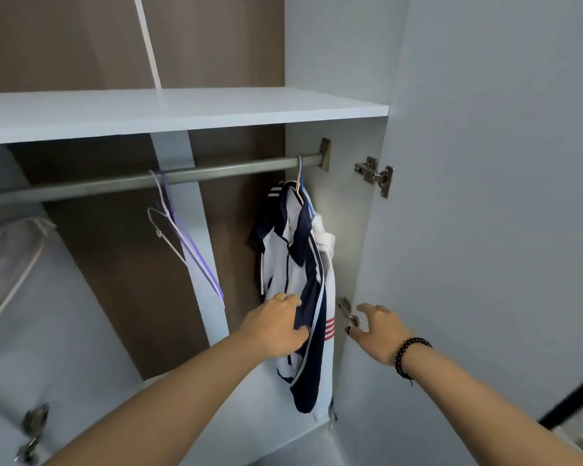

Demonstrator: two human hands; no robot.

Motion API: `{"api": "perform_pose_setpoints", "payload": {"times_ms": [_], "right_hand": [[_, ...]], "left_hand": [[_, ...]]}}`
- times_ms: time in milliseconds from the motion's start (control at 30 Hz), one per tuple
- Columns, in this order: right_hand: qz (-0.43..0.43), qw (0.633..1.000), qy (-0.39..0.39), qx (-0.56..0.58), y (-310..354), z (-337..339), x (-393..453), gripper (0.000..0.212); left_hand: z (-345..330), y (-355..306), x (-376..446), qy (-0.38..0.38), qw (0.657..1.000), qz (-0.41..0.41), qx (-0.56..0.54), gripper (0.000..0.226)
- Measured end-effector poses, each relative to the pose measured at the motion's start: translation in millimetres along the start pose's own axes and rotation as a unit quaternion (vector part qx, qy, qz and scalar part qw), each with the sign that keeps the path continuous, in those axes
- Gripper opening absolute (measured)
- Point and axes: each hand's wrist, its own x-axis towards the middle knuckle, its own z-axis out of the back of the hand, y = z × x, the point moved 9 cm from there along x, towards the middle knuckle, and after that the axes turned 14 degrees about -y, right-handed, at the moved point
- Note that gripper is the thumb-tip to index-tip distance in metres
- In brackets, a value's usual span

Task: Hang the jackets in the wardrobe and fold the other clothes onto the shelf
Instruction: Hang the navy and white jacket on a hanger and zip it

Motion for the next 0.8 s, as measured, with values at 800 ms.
{"api": "perform_pose_setpoints", "payload": {"times_ms": [800], "right_hand": [[-0.163, 0.984, -0.063, 0.027, -74.3, 7.4, -350.6, 0.07]], "left_hand": [[-59.5, -96.9, -267.5, 0.093, 0.989, -0.112, -0.035, 0.054]]}}
